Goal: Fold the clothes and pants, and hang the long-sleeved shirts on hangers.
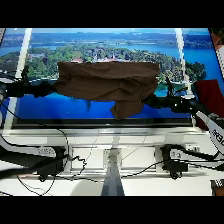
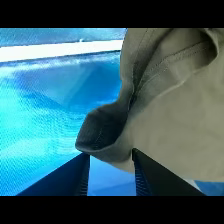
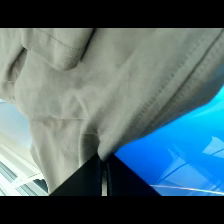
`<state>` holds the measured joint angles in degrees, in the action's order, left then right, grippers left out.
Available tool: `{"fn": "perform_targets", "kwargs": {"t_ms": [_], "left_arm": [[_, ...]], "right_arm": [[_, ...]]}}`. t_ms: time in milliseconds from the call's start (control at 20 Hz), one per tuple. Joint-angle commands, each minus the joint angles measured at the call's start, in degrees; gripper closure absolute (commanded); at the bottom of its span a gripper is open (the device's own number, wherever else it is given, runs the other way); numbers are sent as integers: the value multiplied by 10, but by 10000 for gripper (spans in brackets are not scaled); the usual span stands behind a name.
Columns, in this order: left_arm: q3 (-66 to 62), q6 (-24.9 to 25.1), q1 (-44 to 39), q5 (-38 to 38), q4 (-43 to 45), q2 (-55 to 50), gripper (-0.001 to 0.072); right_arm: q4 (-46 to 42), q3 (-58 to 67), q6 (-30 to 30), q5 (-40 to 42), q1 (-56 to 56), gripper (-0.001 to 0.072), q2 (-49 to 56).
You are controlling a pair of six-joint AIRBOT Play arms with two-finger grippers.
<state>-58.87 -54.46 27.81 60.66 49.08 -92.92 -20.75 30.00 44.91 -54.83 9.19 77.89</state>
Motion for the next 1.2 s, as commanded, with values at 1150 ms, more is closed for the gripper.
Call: {"fn": "perform_targets", "kwargs": {"t_ms": [1150], "left_arm": [[-232, 240, 76, -211, -475, 581, 689]], "right_arm": [[-158, 533, 9, 188, 0, 705, -502]]}}
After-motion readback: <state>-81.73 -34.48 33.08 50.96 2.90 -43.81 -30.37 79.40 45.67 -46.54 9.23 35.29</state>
